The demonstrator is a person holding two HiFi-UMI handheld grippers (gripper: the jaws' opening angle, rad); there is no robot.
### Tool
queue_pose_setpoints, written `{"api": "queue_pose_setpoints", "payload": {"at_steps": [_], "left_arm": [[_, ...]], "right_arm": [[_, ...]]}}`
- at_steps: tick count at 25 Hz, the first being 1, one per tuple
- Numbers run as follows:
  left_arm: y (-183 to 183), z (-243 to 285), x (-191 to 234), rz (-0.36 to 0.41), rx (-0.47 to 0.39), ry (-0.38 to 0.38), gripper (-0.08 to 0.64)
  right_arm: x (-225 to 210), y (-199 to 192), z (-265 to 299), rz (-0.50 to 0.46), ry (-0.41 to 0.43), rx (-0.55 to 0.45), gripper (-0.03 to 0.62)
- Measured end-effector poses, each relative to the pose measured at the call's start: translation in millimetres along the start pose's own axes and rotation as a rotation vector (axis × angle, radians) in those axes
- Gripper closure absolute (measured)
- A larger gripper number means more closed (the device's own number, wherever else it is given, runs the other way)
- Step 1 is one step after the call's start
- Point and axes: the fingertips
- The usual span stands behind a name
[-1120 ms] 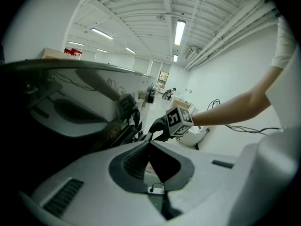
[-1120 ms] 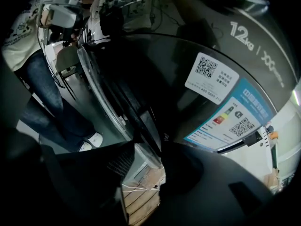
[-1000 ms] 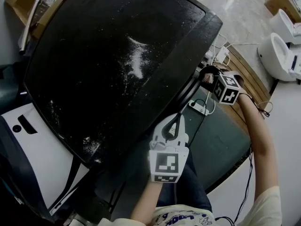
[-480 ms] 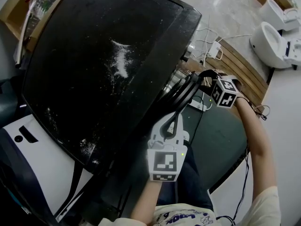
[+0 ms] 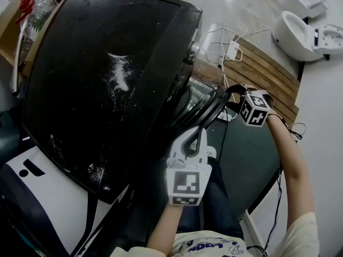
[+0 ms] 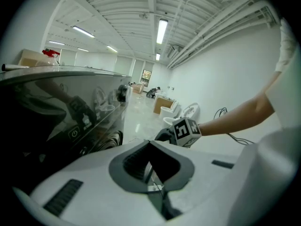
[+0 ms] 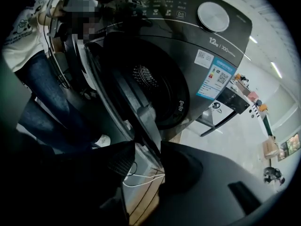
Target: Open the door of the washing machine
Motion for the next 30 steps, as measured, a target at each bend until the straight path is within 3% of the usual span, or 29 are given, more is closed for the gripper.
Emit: {"api": "queue_pose_setpoints", "payload": {"at_steps": [12,30], "left_arm": [[-14.6,5.8,-36.2,0.067,0.028,-0.069,0.557],[-71.2,-24.5,-121.6,0.080,0.012,-0.032,0.557]], "right_arm": [[46.3,-23.9,-18.1,0.078,-0.024,-0.013,0.420],[146.0,-49.9,-48.1,0.113,-0.037,-0.074,0.465]]}}
Point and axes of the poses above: the fingertips, and each gripper's own axes: z forward along the fingers, x to its left, y out of its top, and after that the axes turned 8 degrees about -z, right-handed
